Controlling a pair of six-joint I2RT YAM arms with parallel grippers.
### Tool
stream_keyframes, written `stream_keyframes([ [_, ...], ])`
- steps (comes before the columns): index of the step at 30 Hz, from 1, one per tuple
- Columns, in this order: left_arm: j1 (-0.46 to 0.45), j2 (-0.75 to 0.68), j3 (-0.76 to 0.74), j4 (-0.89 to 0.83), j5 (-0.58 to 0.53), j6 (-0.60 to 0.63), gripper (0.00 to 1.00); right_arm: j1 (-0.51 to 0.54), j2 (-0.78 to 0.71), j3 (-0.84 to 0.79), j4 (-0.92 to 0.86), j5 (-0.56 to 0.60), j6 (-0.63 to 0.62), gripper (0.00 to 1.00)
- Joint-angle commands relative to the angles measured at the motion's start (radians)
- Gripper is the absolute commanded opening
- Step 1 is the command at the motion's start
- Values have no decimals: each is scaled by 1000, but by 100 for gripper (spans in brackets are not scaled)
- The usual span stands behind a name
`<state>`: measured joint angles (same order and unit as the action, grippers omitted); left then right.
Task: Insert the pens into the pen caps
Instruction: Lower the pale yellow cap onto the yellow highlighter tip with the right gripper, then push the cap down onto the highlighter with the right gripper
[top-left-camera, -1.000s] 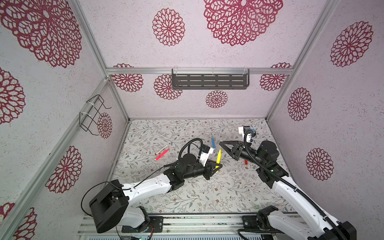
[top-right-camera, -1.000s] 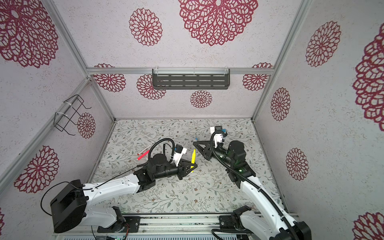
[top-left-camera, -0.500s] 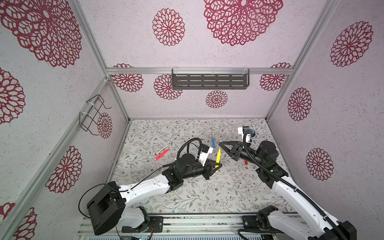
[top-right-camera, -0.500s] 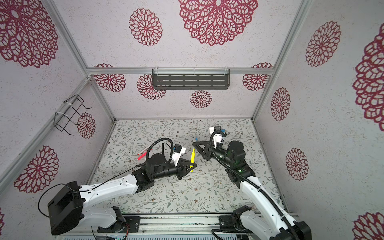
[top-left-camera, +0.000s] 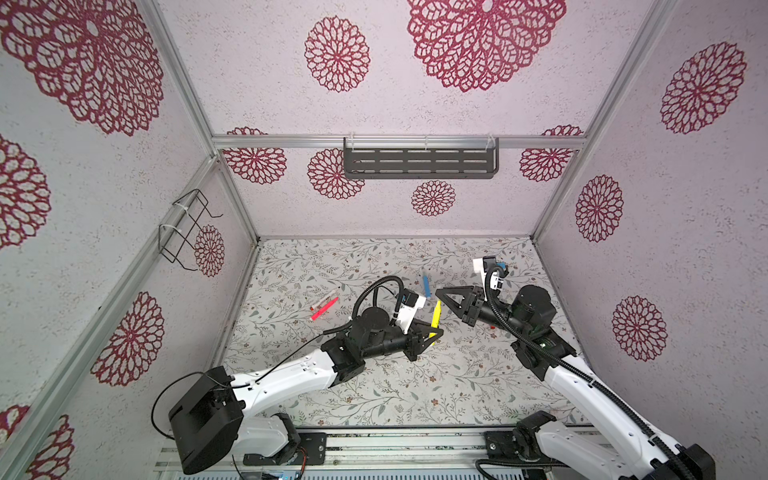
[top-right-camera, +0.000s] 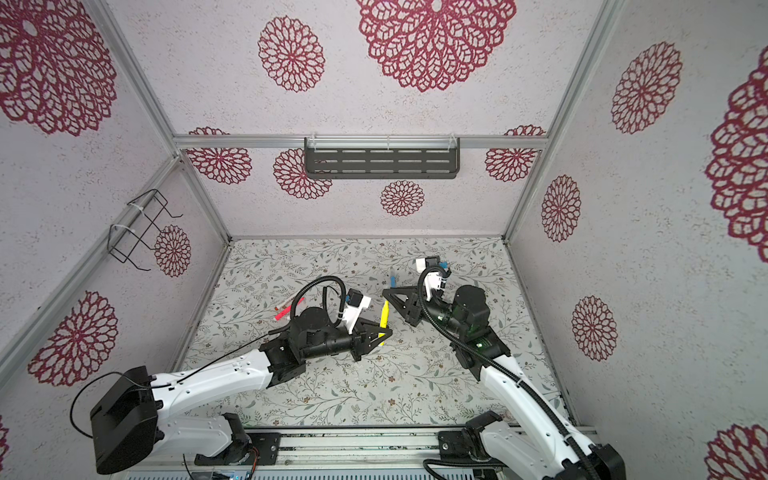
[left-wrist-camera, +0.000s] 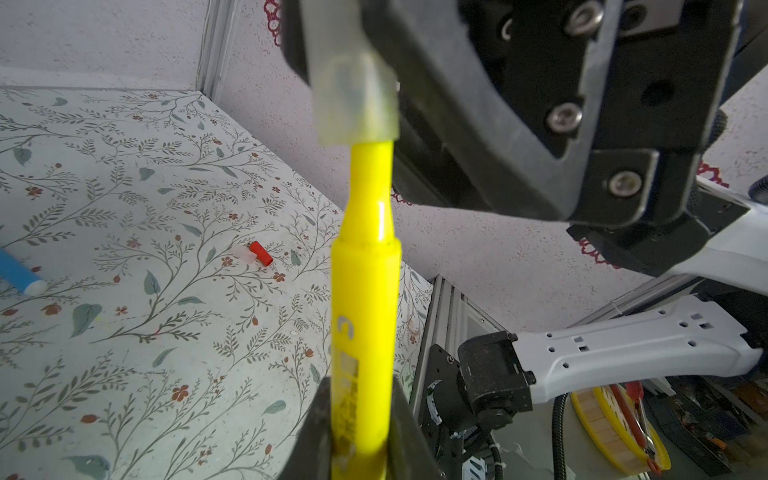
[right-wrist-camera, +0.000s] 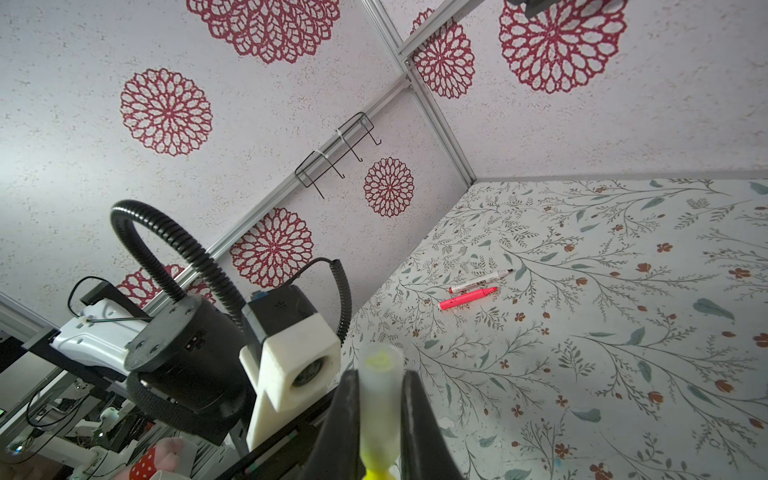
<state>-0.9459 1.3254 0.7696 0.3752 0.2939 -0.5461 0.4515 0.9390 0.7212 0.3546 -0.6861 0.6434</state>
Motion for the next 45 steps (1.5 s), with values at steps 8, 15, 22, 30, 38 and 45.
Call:
stream_keyframes([
  [8, -12, -66, 17, 69, -26, 30, 0, 22, -36, -28, 48, -44, -26, 10],
  [15, -14, -88, 11, 88, -34, 36, 0, 35, -35, -37, 78, -73, -26, 15],
  [22, -11, -94, 23, 64, -43, 56, 0, 40, -30, -17, 73, -74, -32, 30],
  [30, -11, -84, 32, 26, -56, 68, 0, 41, -51, 35, -17, -44, -82, 69],
  [38, -13, -95, 27, -18, -78, 82, 0, 38, -50, 160, -207, 26, -176, 73],
  [45, -17, -105, 7, -15, -85, 77, 0, 39, 28, 280, -320, 82, -222, 68],
])
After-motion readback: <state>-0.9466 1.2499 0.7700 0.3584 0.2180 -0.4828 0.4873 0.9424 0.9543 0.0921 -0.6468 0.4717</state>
